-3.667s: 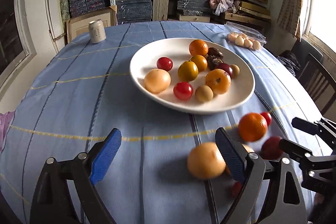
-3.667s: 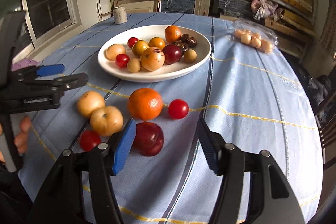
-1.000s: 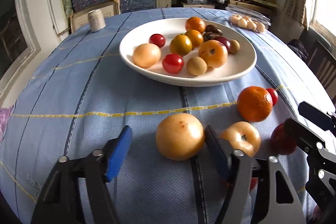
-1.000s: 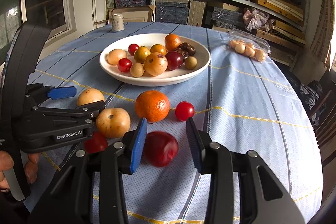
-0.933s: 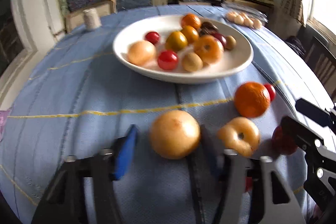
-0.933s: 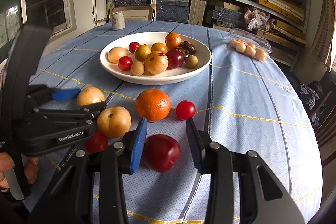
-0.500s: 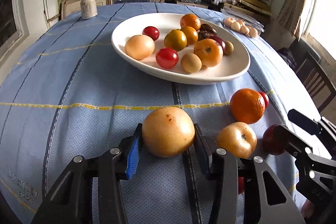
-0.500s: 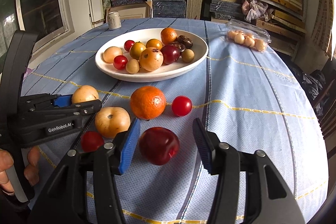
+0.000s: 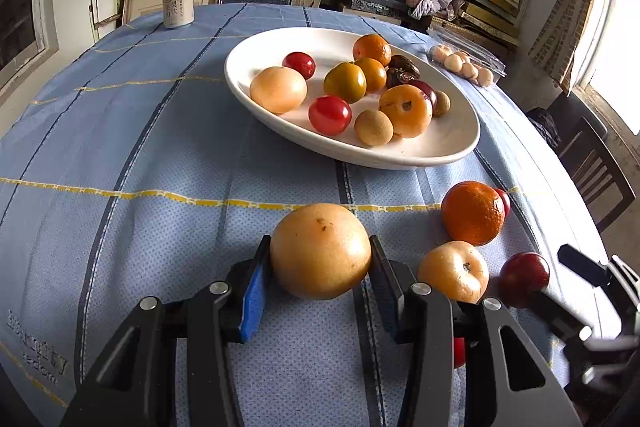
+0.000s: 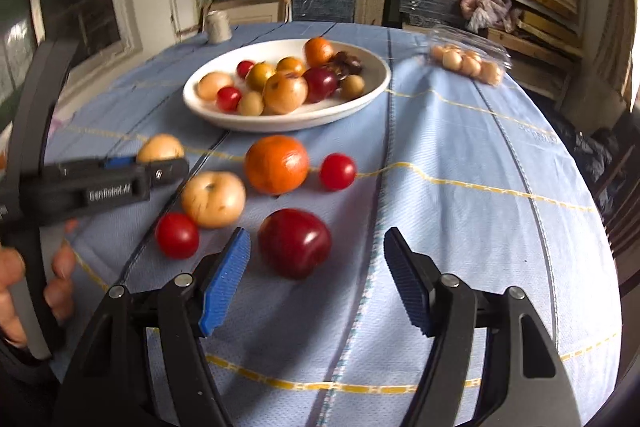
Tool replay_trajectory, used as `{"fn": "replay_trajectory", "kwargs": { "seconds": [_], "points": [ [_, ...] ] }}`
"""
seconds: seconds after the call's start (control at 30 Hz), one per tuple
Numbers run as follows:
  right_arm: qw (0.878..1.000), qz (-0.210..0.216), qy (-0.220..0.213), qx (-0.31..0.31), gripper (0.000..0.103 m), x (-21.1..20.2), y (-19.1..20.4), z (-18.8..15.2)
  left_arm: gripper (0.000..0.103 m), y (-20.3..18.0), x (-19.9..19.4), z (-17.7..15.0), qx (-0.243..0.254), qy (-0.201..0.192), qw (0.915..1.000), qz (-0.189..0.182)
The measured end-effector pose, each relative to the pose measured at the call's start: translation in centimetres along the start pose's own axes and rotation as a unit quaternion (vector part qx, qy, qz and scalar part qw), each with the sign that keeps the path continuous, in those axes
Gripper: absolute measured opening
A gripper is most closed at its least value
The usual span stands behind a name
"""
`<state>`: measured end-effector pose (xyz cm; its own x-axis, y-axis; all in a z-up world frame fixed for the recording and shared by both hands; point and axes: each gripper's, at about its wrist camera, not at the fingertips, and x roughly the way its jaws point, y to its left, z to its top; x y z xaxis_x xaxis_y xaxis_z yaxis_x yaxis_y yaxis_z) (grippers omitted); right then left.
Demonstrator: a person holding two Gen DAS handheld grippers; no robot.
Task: Organize fruits
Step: 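Carry the grapefruit and red apple over the plate and open both grippers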
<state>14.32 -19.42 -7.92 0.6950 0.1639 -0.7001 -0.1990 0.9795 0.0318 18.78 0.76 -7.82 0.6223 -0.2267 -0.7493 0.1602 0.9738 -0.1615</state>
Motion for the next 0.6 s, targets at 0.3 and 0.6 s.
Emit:
{"fn": "replay_trajectory", "kwargs": {
  "seconds": [0.3, 0.6],
  "points": [
    [0.999, -0.009, 0.021, -0.025, 0.041, 1.7, 1.6, 0.5, 0.047, 0.0, 0.0, 0.0, 0.0, 0.0, 1.0, -0.007],
    [0.999, 0.02, 0.033, 0.002, 0.039, 2.1, 0.9, 0.7, 0.047, 0.0, 0.0, 0.0, 0.0, 0.0, 1.0, -0.008]
  ]
}}
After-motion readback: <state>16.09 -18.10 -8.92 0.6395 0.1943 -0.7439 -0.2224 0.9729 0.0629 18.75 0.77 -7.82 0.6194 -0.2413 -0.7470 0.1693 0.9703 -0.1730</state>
